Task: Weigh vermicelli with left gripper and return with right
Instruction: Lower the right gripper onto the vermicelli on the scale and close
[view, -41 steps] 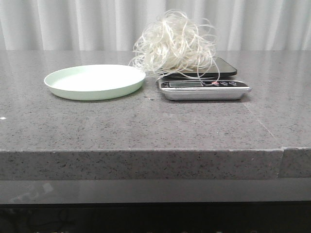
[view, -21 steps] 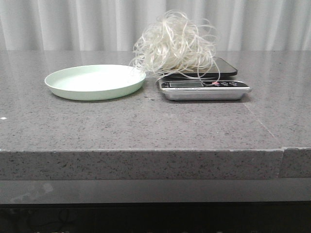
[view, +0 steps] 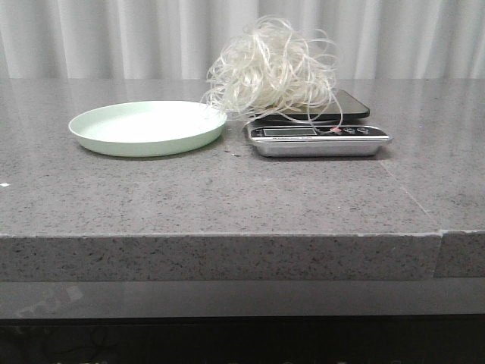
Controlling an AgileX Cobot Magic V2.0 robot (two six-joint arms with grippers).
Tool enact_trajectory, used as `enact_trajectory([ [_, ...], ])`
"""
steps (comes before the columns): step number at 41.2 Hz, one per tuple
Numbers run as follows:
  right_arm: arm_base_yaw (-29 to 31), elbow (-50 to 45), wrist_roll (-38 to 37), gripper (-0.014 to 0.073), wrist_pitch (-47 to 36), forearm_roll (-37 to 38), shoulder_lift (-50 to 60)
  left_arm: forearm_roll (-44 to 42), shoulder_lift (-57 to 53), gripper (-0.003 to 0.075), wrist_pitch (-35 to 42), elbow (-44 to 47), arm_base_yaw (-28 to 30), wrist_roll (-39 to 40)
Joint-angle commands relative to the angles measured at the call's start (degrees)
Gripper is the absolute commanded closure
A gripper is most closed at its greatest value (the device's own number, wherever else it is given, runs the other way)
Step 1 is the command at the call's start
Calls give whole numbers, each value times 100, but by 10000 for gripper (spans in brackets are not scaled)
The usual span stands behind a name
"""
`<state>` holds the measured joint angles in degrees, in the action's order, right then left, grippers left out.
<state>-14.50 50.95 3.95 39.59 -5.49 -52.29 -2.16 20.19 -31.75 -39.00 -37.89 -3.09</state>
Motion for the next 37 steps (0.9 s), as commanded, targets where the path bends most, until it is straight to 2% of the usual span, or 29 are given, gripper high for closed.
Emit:
enact_trajectory([
  [1,-333,515,60,-16,-522,-47,-518,52,35,250,423,-137,-26,8],
  [13,-986,1983,170,-16,-726,-47,-2371,52,35,250,423,-137,-26,8],
  [23,-1050,3430,207,-16,-622,-42,-3778,52,35,250,423,-137,-26,8],
  [37,-1050,5069,251,-16,-495,52,-5188,52,35,250,423,-137,-26,8],
])
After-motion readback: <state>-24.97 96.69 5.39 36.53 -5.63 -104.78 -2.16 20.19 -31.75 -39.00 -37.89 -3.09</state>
